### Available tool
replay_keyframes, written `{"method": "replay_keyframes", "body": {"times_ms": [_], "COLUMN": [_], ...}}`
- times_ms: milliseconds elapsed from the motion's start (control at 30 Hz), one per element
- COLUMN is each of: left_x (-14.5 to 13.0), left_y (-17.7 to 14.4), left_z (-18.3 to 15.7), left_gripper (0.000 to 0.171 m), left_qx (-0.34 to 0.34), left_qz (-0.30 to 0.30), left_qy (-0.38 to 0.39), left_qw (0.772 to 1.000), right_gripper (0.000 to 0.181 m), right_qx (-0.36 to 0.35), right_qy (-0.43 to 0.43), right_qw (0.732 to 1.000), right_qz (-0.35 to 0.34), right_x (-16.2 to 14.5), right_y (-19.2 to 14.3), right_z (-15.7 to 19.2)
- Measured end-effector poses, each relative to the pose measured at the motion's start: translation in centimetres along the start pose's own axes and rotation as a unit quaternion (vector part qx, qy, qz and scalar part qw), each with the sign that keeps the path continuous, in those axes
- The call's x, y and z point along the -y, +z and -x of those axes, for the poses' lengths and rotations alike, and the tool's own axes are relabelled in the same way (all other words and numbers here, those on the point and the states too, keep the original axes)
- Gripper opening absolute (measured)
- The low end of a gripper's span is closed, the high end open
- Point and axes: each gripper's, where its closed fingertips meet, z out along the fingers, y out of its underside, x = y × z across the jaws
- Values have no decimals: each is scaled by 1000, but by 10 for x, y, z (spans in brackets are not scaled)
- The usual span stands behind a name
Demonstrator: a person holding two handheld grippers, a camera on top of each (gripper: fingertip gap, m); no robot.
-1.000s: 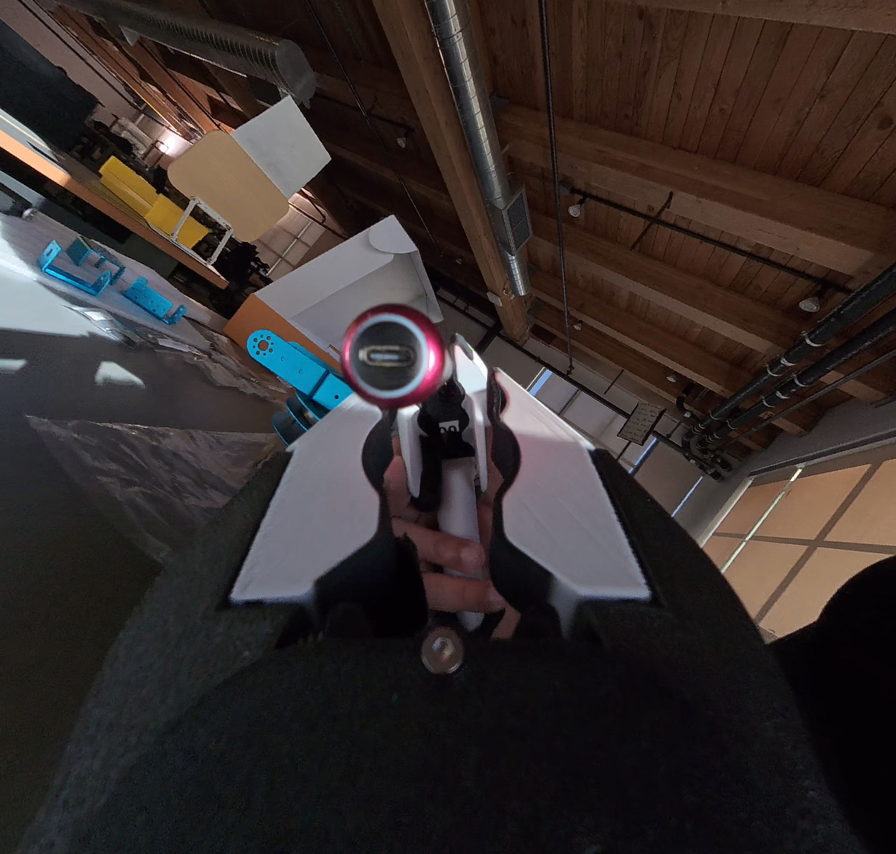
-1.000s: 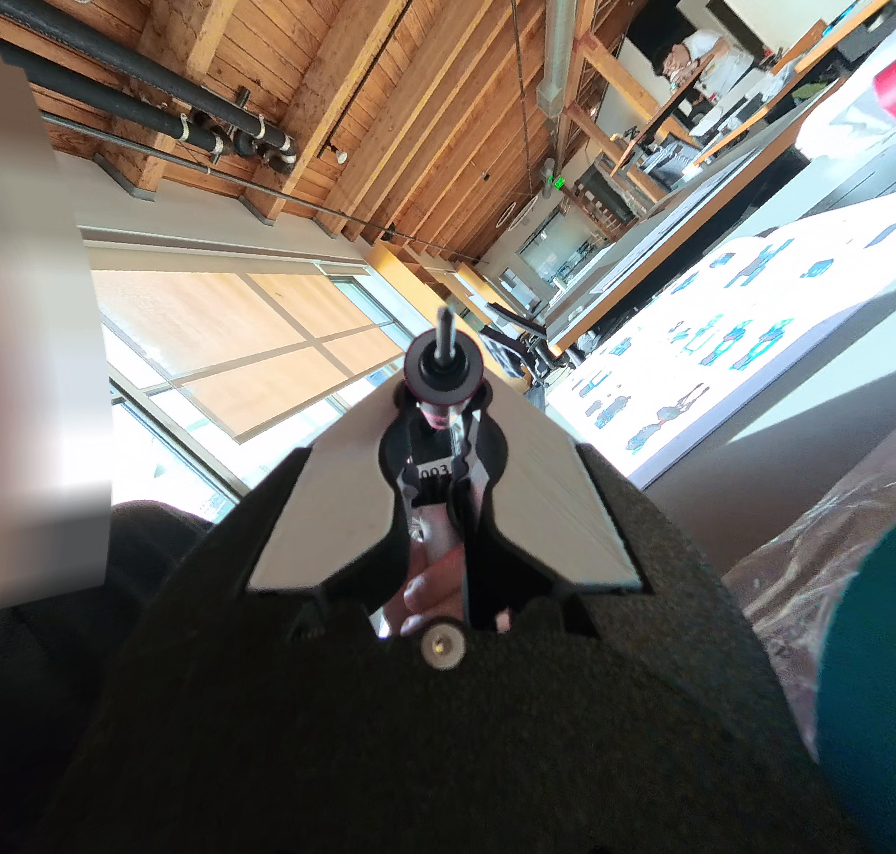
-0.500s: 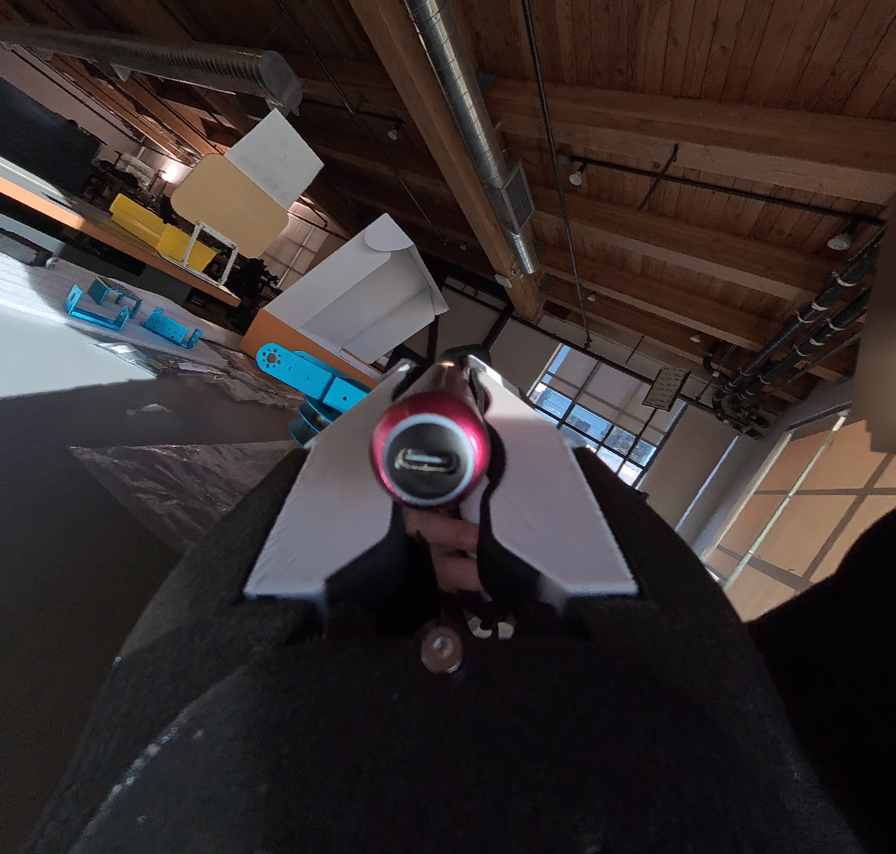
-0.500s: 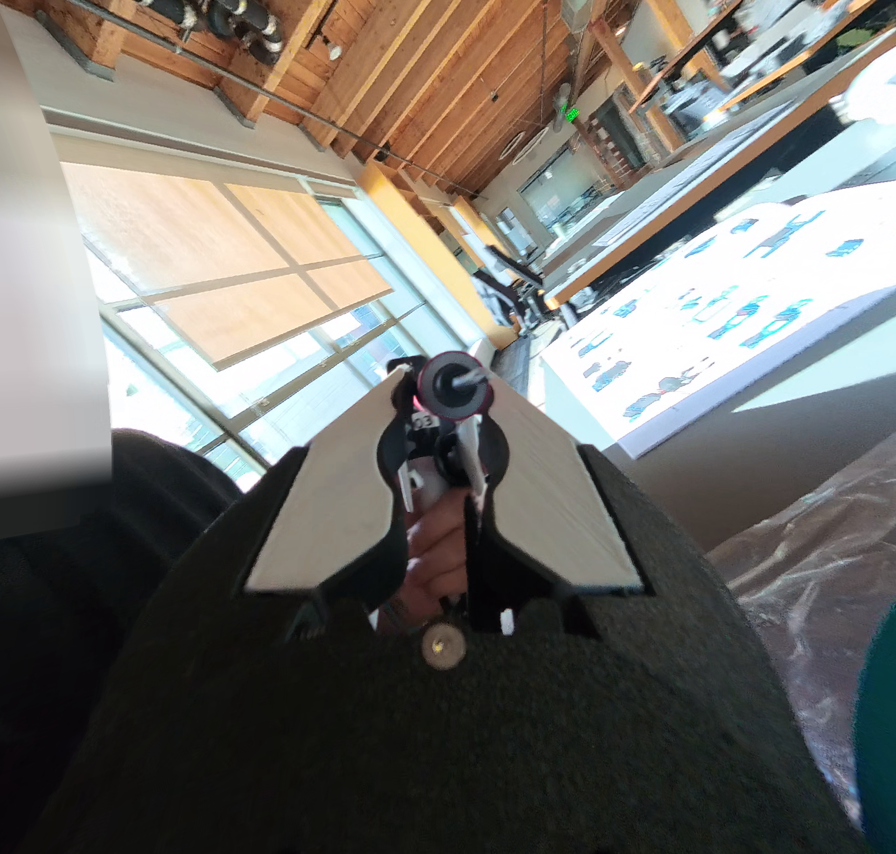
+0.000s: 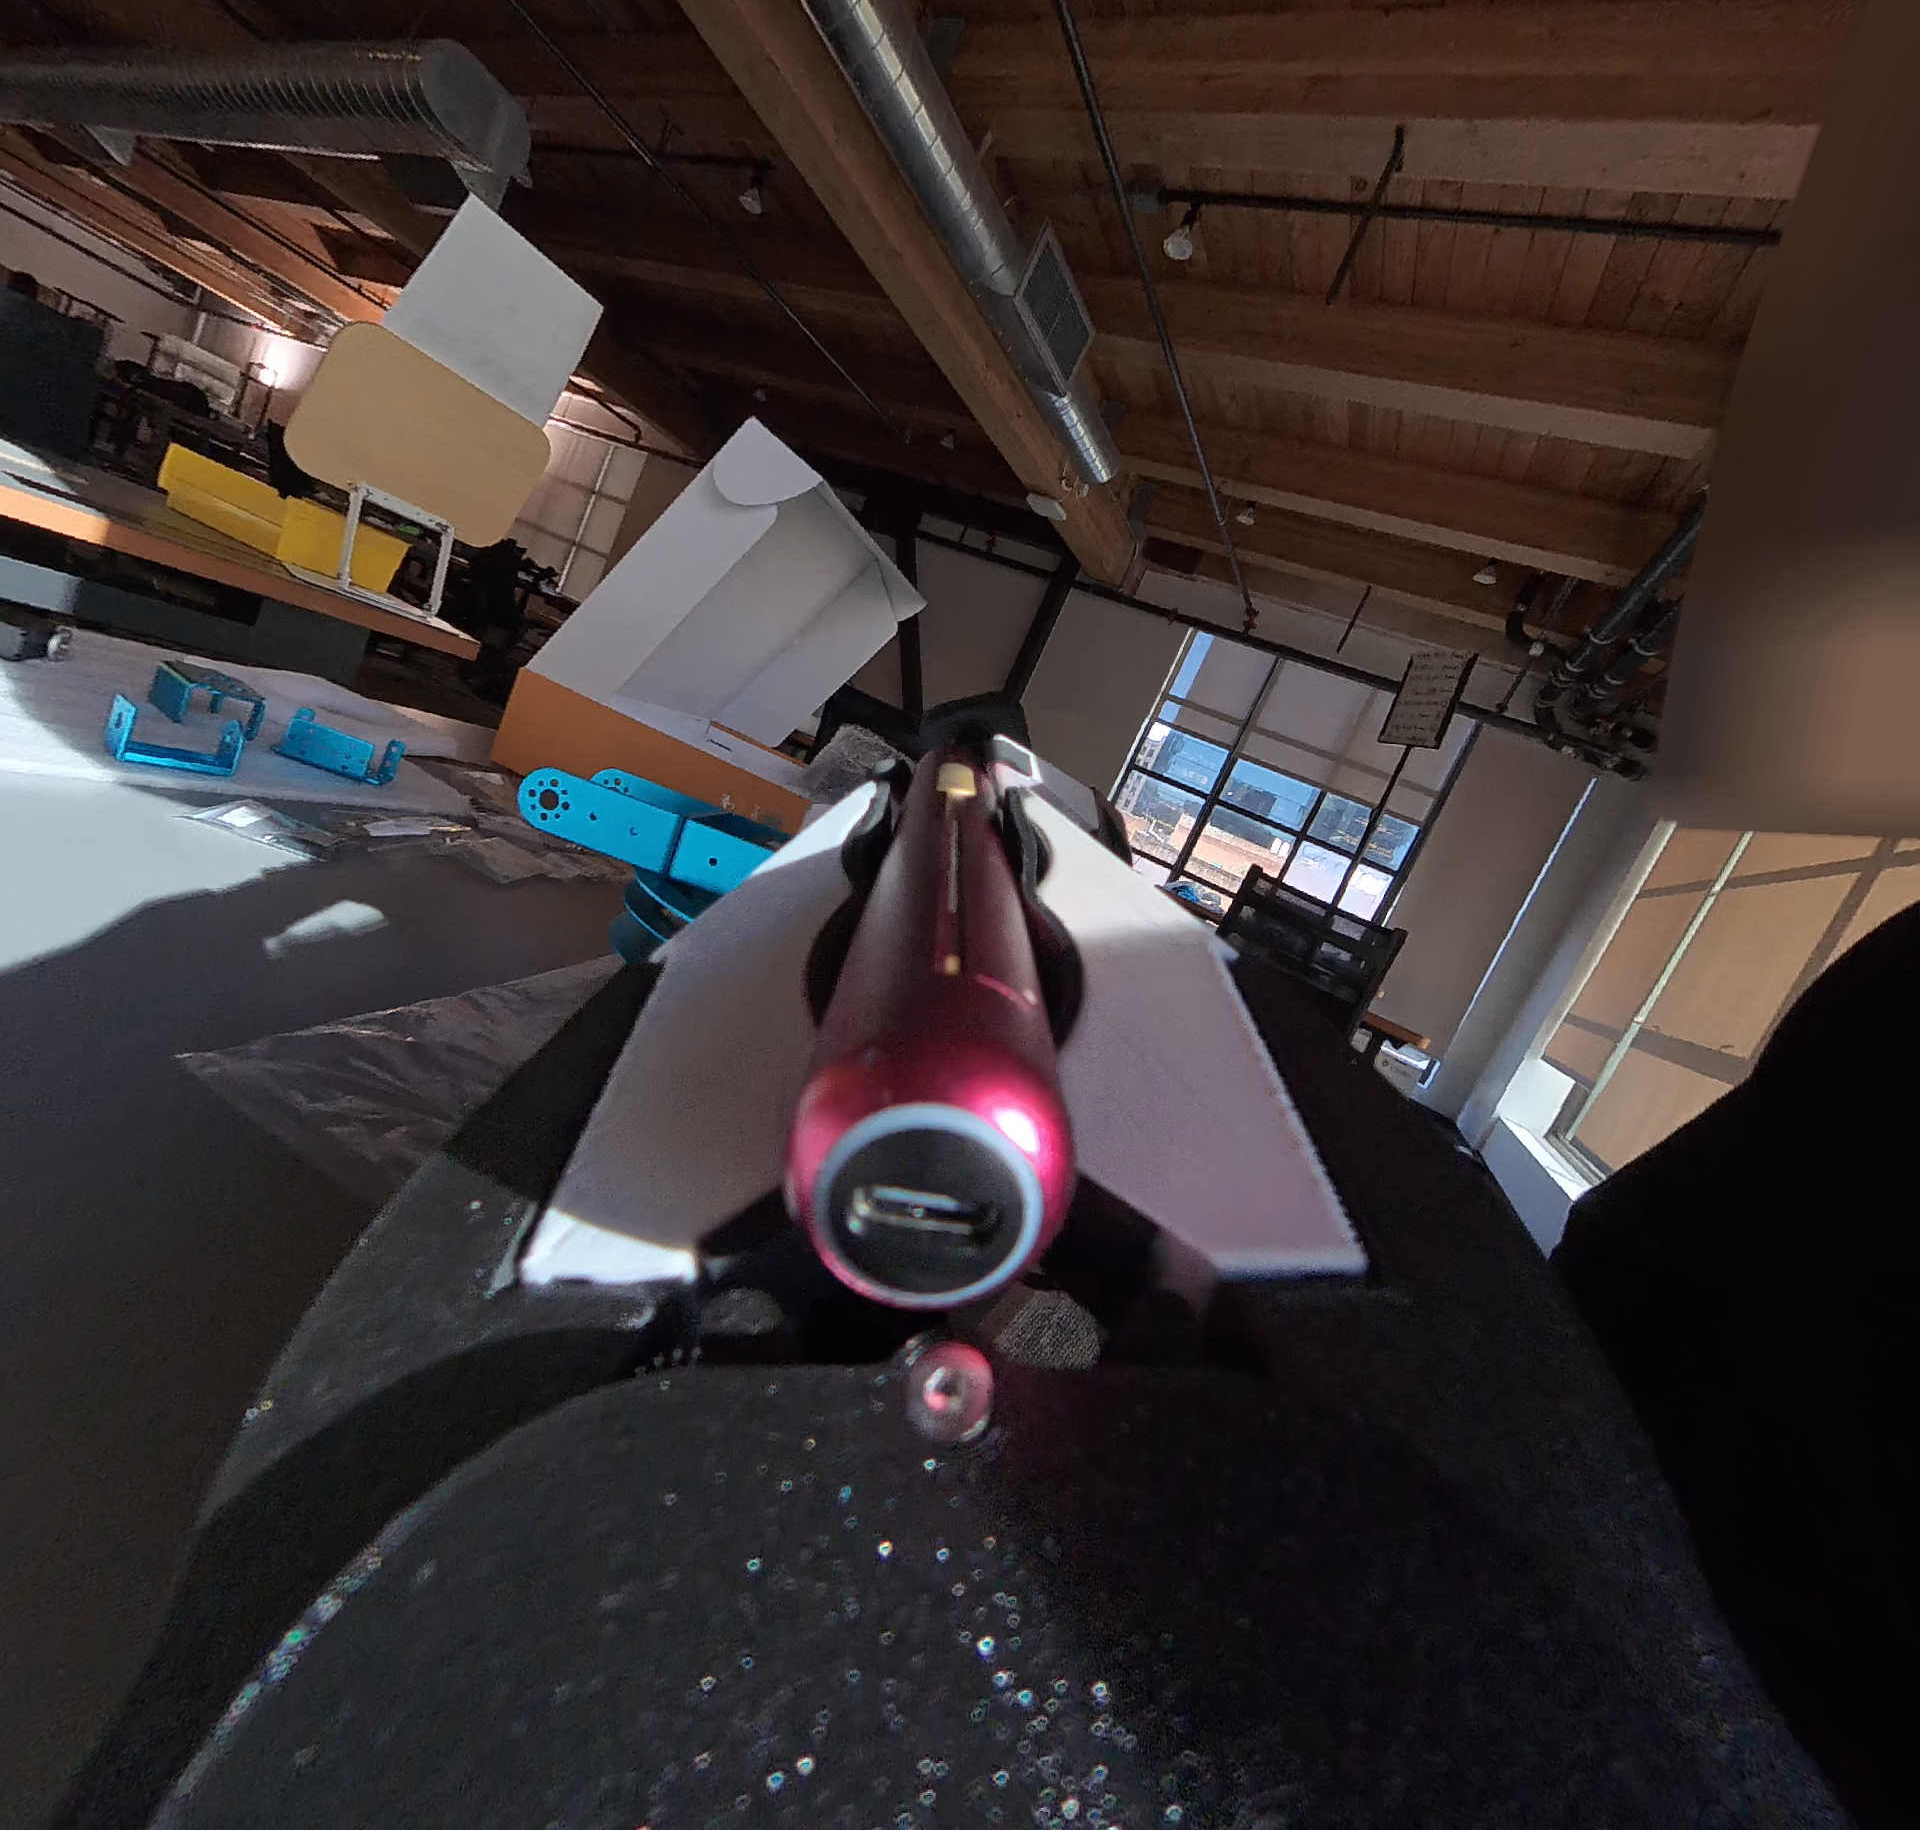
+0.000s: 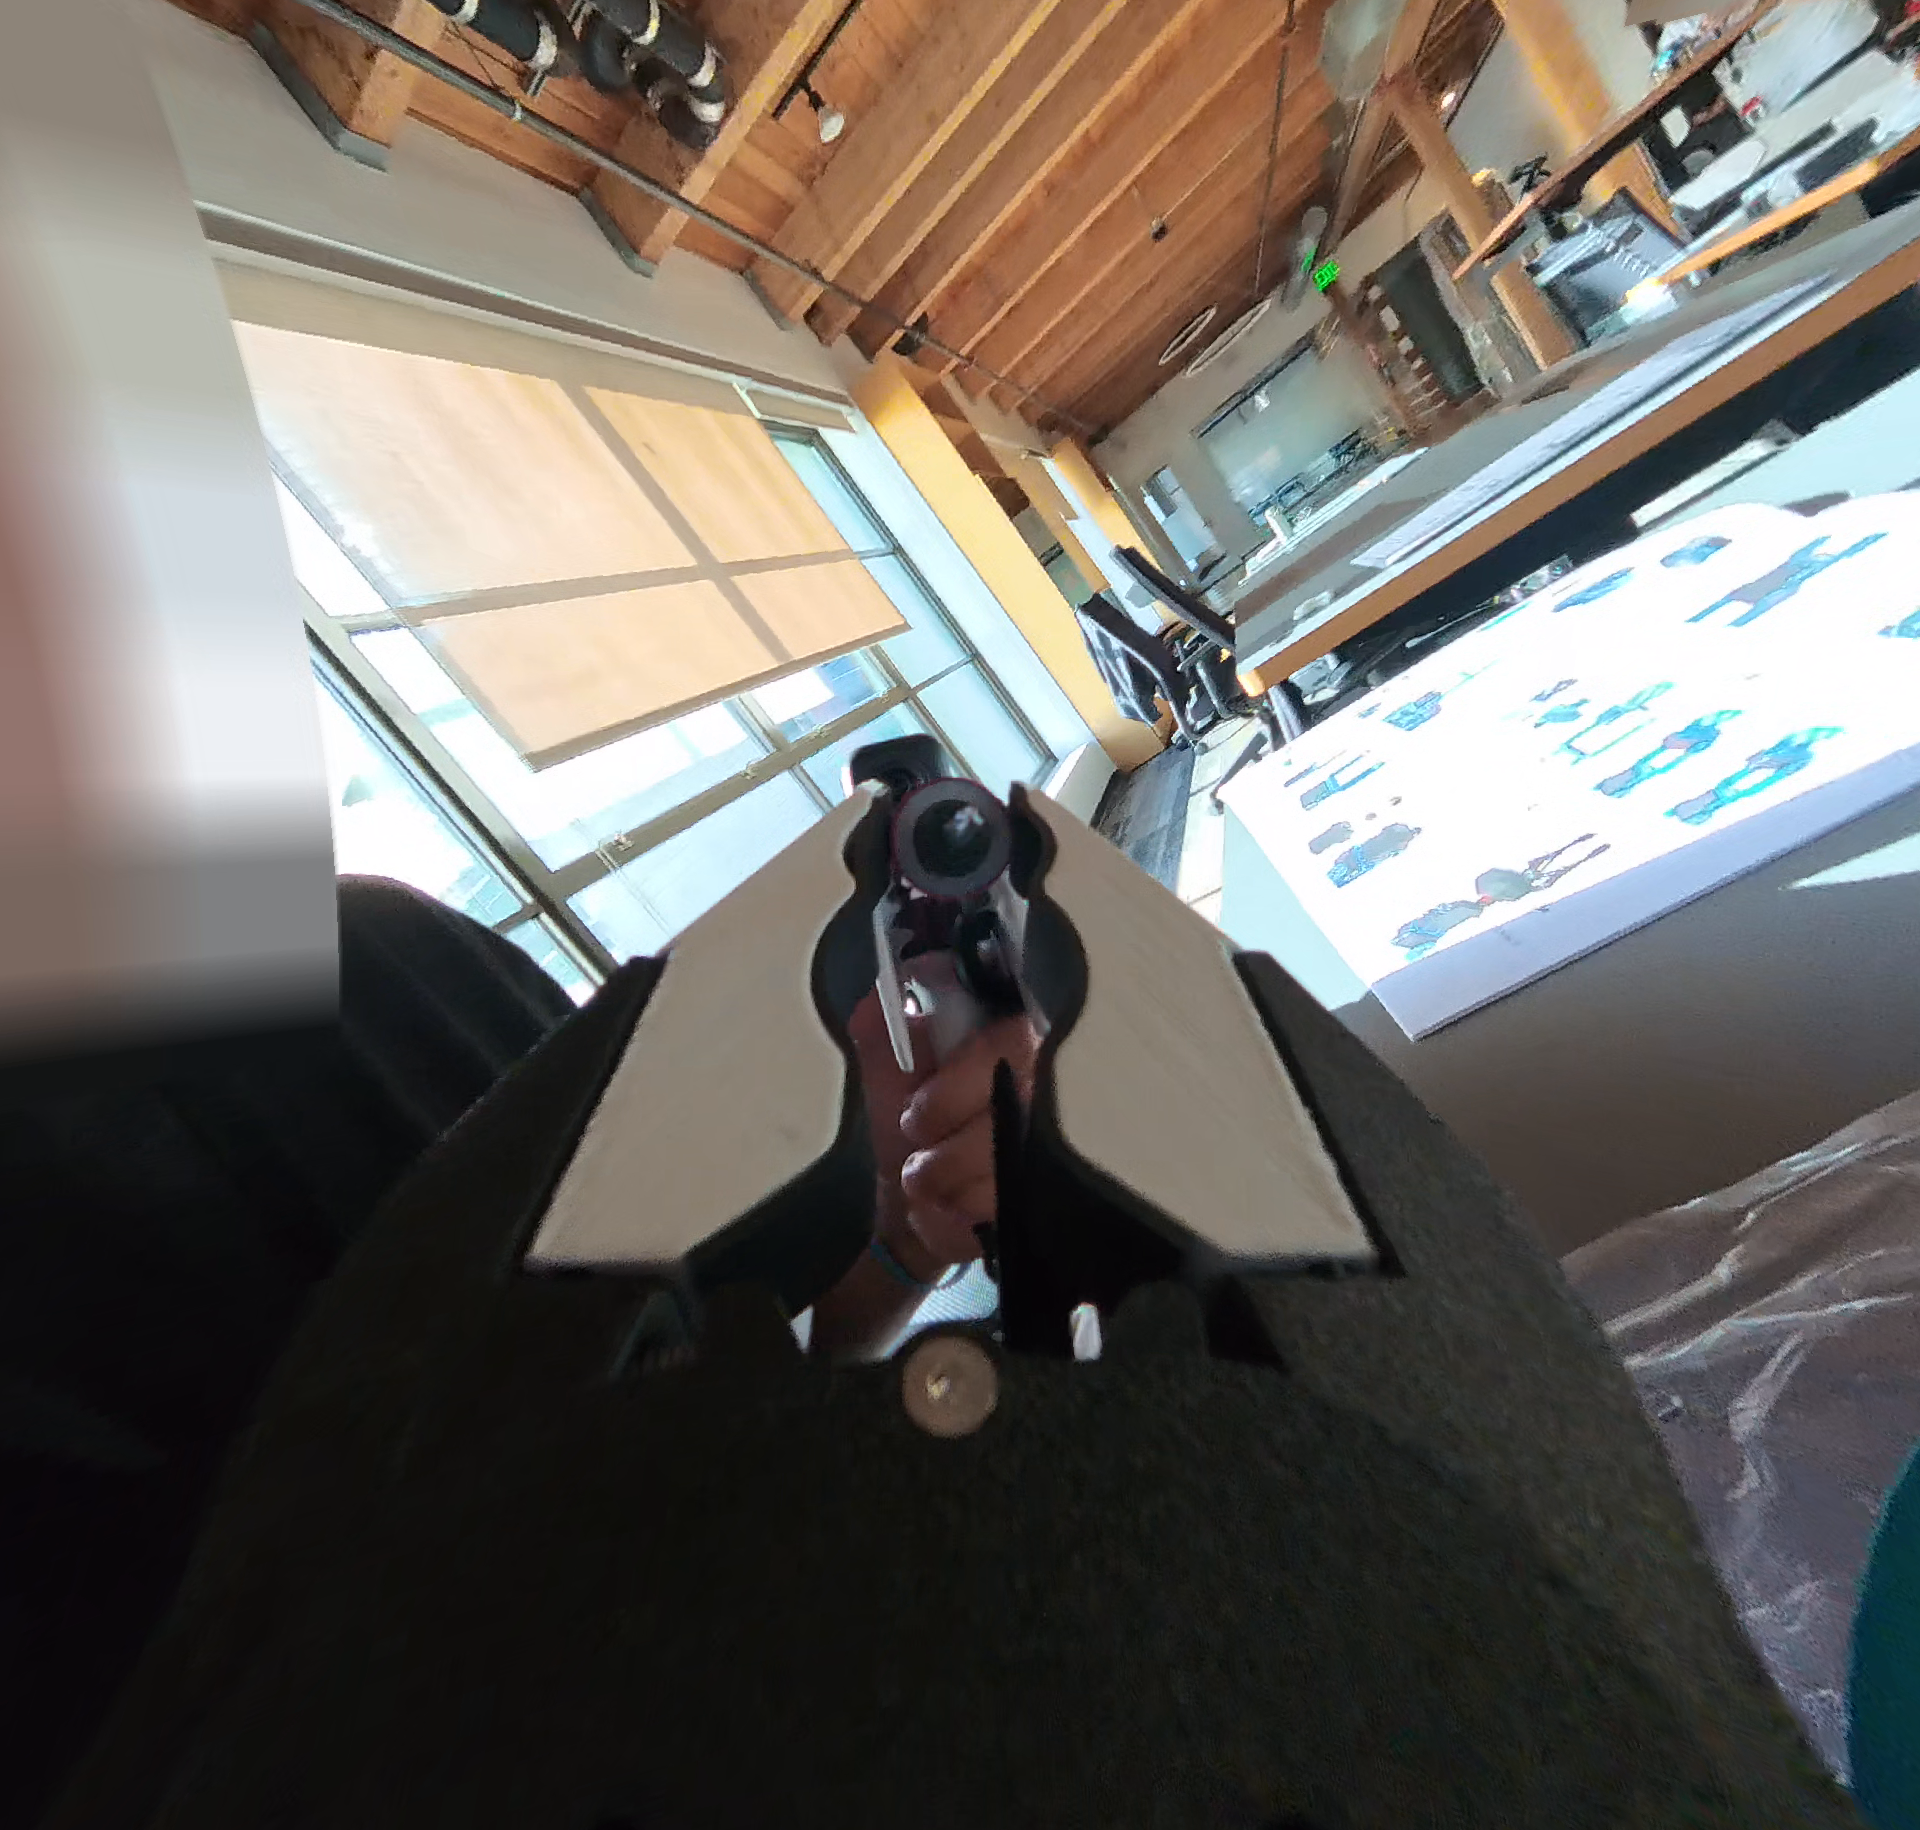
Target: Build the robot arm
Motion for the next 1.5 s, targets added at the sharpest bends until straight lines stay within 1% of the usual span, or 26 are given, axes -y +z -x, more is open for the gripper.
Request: {"method": "replay_keyframes", "body": {"times_ms": [100,200,233,267,333,400,533,567,633,700,733,767,833,900,967,1033,1133,1167,1200,1300,1367,1433,1500], "left_x": [0,-4,-7,-8,-7,-8,-7,-7,-6,-4,-4,-5,-6,-6,-6,-7,-13,-16,-19,-27,-31,-34,-37], "left_y": [-3,-1,1,1,2,3,5,5,4,0,-4,-8,-15,-18,-15,-8,8,14,19,33,40,46,52], "left_z": [-3,-6,-7,-7,-7,-6,-6,-4,3,14,22,31,48,63,73,77,73,72,71,69,66,59,56], "left_gripper": [21,21,20,20,20,19,20,19,19,19,19,20,19,19,20,20,20,20,20,20,20,20,20], "left_qx": [-12,-11,-8,-5,-3,3,12,19,32,41,55,67,88,95,86,65,20,8,-4,-31,-46,-68,-82], "left_qz": [3,18,30,28,33,41,35,34,33,36,46,62,99,135,161,182,199,202,202,205,204,206,210], "left_qy": [-4,17,27,37,38,56,76,82,79,67,74,88,115,133,142,155,157,153,145,122,124,126,135], "left_qw": [1000,1000,999,999,999,998,996,996,996,996,995,992,985,977,973,969,967,967,969,971,970,968,965], "right_gripper": [20,19,19,20,19,19,20,21,25,41,44,44,36,34,33,33,43,45,51,70,76,73,75], "right_qx": [5,15,19,21,24,24,20,12,-25,-67,-91,-112,-154,-201,-253,-313,-392,-415,-432,-484,-500,-515,-516], "right_qy": [-6,0,4,3,6,8,15,17,1,-18,-24,-33,-63,-108,-164,-212,-268,-285,-300,-334,-349,-371,-373], "right_qw": [1000,999,999,998,999,998,999,999,999,997,995,993,985,973,953,926,880,863,850,808,791,771,770], "right_qz": [24,35,47,53,47,54,48,44,37,30,29,33,42,33,15,-13,-35,-40,-35,25,53,47,38], "right_x": [-4,-9,-14,-18,-16,-17,-14,-13,-11,-8,-8,-10,-14,-11,1,19,41,46,49,41,34,37,40], "right_y": [2,5,8,11,12,10,10,11,9,0,-7,-17,-41,-70,-103,-136,-167,-172,-172,-164,-153,-149,-148], "right_z": [5,7,8,8,9,7,7,5,-4,-11,-13,-14,-13,-10,-8,-12,-21,-24,-27,-50,-63,-67,-68]}}
